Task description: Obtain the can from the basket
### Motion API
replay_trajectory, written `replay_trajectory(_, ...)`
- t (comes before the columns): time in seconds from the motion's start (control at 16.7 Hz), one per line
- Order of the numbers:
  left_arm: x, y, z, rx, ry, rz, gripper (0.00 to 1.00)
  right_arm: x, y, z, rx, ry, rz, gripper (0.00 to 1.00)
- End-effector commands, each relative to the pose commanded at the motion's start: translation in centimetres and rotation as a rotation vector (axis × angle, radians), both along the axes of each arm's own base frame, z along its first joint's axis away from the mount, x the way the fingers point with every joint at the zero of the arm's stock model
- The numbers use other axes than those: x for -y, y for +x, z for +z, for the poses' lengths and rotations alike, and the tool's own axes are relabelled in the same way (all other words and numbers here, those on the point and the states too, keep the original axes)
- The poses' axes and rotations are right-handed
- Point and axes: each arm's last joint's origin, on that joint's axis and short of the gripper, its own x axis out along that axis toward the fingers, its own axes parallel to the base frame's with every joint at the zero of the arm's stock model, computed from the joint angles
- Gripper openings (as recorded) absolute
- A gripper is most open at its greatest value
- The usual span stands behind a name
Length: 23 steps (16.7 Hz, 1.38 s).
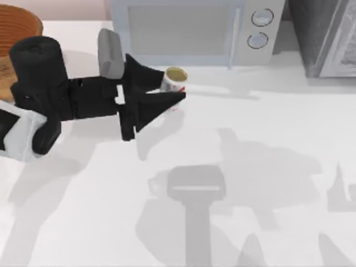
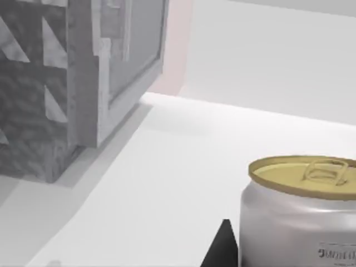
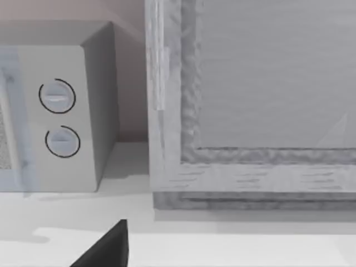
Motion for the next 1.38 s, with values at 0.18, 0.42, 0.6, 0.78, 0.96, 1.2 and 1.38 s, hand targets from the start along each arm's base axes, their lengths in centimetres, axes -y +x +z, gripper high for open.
replay_trajectory(0.18, 0.7, 1.7, -3.4, -0.01, -0.004, -0.065, 0.0, 0.0, 0.0, 0.0, 0.0, 0.0, 0.0, 1.0)
replay_trajectory(0.42, 1.5, 3.5, -8.7, -0.006, -0.009, -0.152, 0.0, 0.0, 0.0, 0.0, 0.0, 0.0, 0.0, 1.0)
replay_trajectory(0.6, 1.6, 4.6, -12.1, 0.038, -0.017, -0.186, 0.0, 0.0, 0.0, 0.0, 0.0, 0.0, 0.0, 1.0)
replay_trajectory(0.78, 1.2, 5.4, -13.6, 0.099, -0.023, -0.177, 0.0, 0.0, 0.0, 0.0, 0.0, 0.0, 0.0, 1.0)
replay_trajectory(0.96, 1.1, 5.5, -13.7, 0.104, -0.023, -0.175, 0.0, 0.0, 0.0, 0.0, 0.0, 0.0, 0.0, 1.0)
replay_trajectory(1.2, 1.1, 5.5, -13.7, 0.104, -0.023, -0.175, 0.08, 0.0, 0.0, 0.0, 0.0, 0.0, 0.0, 1.0)
replay_trajectory(1.38, 1.1, 5.5, -13.7, 0.104, -0.023, -0.175, 0.3, 0.0, 0.0, 0.0, 0.0, 0.0, 0.0, 1.0)
